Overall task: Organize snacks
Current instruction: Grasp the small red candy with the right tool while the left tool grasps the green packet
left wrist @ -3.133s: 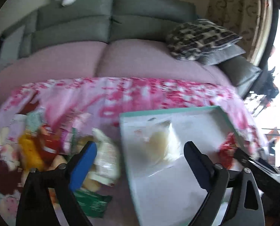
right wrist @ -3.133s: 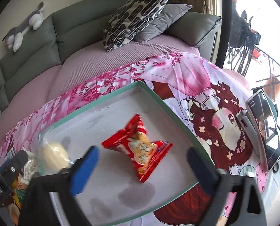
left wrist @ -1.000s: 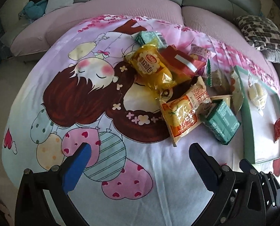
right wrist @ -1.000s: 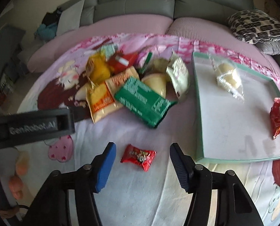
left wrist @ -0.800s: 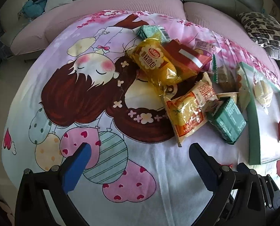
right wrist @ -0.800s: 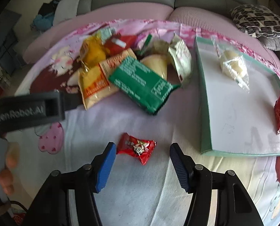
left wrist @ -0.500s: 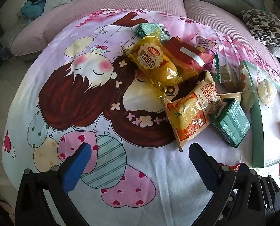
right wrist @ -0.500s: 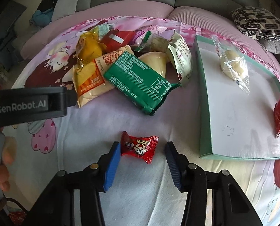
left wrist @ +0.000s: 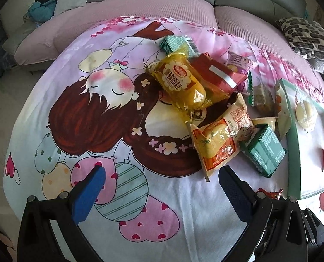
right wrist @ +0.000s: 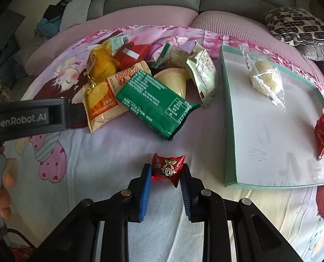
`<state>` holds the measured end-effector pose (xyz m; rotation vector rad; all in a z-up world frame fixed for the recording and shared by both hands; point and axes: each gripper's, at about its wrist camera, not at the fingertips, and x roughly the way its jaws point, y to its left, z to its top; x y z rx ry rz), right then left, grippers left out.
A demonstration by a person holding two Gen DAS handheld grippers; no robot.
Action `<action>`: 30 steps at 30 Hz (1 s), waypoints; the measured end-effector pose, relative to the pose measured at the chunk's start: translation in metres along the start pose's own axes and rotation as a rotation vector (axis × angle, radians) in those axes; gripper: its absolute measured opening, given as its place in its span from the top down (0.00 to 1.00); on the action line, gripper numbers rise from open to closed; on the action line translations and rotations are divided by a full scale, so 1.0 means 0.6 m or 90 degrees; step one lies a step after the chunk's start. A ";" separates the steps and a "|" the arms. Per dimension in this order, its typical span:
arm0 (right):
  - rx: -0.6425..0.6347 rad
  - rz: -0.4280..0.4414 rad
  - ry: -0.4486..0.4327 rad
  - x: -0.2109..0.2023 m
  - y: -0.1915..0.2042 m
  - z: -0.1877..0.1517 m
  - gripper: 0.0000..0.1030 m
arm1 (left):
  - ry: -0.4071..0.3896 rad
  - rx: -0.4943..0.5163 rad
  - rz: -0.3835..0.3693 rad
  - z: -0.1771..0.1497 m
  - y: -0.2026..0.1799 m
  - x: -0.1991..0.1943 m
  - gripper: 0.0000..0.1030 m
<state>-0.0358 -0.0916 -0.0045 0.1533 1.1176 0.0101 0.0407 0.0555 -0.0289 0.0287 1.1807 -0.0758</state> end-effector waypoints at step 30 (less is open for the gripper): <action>0.156 -0.078 -0.146 -0.114 -0.159 0.049 0.77 | 0.039 -0.060 -0.252 0.025 -0.122 0.009 0.25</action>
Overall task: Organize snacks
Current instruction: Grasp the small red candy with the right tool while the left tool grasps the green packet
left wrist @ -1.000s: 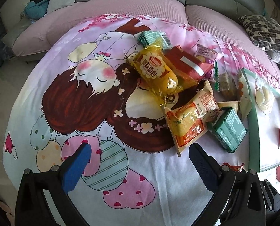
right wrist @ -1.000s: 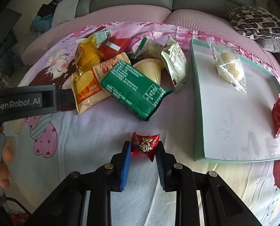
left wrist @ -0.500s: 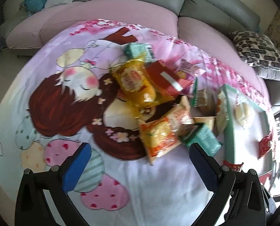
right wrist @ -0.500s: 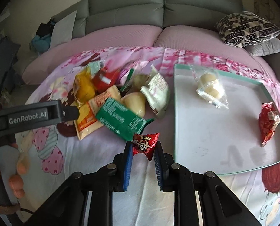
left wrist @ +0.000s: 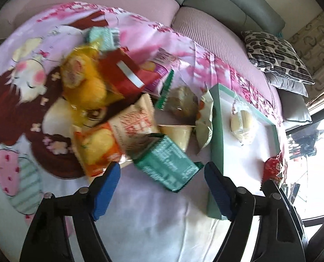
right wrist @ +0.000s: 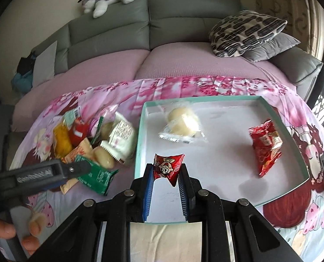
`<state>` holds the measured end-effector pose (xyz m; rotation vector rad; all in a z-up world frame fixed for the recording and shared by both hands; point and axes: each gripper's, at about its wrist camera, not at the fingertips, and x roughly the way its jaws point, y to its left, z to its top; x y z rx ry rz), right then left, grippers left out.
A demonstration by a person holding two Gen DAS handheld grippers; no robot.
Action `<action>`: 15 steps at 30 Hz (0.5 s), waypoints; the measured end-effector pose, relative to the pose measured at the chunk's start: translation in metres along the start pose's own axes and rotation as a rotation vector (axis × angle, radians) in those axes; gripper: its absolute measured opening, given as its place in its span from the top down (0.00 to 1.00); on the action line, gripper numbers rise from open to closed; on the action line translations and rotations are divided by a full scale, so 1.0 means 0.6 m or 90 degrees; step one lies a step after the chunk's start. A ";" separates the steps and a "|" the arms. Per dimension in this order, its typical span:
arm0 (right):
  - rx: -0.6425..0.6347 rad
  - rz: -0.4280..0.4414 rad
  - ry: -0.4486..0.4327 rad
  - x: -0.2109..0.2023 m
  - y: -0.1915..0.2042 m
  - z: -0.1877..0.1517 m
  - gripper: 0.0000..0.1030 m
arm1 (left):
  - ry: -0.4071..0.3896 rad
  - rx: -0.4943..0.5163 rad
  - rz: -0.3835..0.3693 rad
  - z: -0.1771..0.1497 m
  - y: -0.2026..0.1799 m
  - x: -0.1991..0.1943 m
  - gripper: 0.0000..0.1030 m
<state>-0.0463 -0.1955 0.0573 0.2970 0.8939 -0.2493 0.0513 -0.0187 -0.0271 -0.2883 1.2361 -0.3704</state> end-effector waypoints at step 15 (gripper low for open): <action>0.048 0.004 -0.011 0.008 -0.036 0.047 0.77 | 0.028 -0.075 -0.011 0.004 0.003 0.046 0.45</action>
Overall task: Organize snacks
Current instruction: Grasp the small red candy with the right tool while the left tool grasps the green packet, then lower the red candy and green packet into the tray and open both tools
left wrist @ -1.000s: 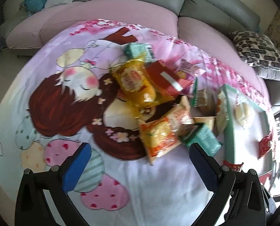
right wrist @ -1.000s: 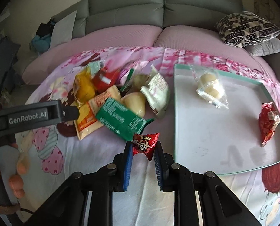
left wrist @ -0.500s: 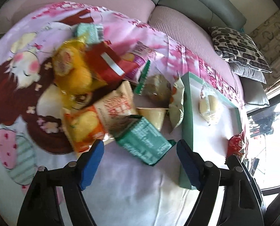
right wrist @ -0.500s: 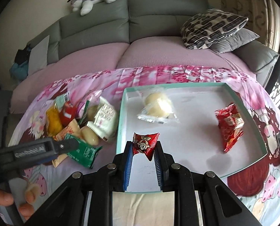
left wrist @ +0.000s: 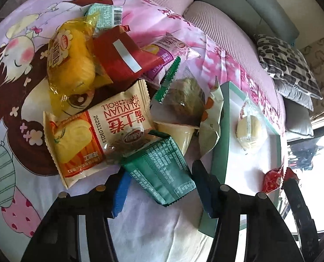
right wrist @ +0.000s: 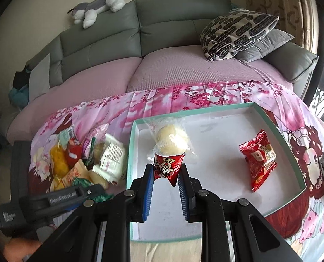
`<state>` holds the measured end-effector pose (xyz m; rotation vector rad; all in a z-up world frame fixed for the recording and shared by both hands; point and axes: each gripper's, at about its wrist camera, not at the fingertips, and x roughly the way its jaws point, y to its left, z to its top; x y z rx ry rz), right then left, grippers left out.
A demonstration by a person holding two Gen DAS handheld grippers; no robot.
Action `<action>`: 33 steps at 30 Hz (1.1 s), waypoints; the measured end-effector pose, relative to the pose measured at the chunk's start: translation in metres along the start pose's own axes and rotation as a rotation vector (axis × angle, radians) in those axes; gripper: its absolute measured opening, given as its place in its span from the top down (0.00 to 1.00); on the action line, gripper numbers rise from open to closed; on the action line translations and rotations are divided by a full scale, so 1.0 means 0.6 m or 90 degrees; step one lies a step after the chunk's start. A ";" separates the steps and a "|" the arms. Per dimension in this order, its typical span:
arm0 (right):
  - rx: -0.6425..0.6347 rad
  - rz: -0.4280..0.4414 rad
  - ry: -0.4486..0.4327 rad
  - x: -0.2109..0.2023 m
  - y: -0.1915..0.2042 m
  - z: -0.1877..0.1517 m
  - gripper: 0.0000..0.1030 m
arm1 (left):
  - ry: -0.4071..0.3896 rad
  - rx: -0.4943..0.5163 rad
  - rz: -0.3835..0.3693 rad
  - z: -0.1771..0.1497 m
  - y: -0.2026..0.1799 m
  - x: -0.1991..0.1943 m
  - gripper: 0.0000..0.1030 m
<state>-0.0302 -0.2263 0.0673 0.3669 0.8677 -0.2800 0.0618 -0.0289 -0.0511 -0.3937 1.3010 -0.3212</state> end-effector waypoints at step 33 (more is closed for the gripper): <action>0.171 -0.117 0.045 0.001 -0.196 -0.042 0.76 | -0.090 0.309 -0.078 -0.085 -0.215 -0.045 0.57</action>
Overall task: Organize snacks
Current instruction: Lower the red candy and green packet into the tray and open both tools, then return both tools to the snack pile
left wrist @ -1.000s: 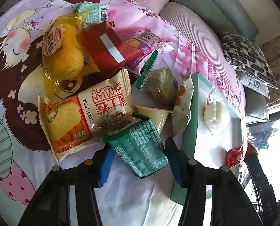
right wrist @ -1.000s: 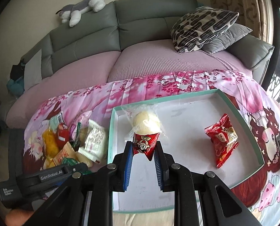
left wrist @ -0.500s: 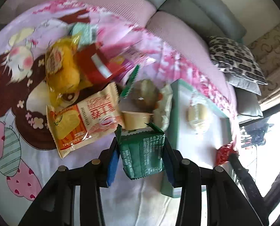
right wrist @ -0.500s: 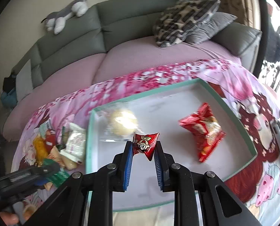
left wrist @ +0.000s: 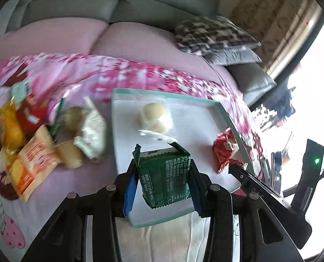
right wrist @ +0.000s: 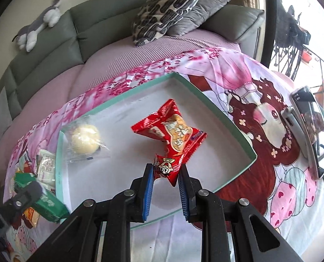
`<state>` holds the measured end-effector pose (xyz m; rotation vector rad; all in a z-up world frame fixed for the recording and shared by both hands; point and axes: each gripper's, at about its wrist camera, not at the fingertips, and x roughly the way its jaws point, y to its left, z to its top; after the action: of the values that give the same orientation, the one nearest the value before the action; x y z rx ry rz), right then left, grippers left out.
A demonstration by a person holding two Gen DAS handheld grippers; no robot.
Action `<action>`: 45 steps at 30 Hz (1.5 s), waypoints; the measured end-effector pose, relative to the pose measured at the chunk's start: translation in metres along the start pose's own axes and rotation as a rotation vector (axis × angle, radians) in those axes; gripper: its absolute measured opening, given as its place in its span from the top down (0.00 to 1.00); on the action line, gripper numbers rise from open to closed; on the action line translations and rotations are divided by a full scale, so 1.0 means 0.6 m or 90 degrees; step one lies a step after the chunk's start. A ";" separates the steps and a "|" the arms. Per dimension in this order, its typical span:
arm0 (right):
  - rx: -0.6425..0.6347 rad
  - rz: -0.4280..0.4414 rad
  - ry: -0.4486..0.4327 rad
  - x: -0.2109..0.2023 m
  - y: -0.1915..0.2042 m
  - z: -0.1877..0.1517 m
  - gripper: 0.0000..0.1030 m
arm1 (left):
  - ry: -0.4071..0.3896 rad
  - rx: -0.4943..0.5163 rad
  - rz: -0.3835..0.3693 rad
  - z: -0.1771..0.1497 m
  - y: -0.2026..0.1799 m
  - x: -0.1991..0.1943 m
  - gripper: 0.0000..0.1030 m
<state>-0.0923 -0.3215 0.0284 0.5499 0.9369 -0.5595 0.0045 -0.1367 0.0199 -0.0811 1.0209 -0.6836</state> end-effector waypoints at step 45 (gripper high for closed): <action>-0.083 0.029 -0.098 -0.019 0.060 -0.004 0.00 | -0.100 -0.097 0.373 0.020 0.203 -0.060 0.00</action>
<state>-0.0756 -0.2916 0.0442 0.4045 0.8071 -0.4886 0.0613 -0.0232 0.0088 0.0334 0.8842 -0.0645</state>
